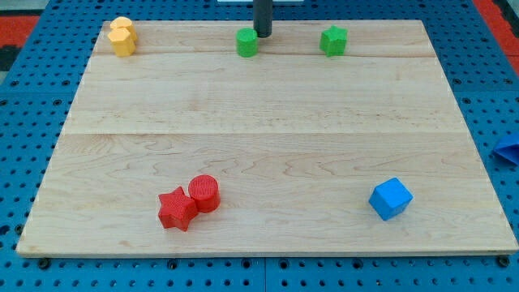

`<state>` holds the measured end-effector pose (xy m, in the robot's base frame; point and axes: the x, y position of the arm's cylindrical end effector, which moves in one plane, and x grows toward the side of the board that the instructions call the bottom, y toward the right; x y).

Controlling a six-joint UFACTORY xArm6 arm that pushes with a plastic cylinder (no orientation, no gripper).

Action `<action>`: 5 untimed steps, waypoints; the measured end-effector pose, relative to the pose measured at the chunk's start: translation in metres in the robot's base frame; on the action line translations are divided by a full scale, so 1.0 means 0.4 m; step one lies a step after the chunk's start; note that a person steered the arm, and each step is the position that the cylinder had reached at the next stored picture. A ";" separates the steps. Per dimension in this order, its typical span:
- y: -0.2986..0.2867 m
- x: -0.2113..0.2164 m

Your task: Place the green circle left to the green star

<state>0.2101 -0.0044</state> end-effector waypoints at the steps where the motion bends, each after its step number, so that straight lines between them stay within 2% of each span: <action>1: -0.060 -0.041; 2: -0.287 -0.043; 3: -0.352 0.132; 4: -0.556 0.279; 5: -0.749 0.270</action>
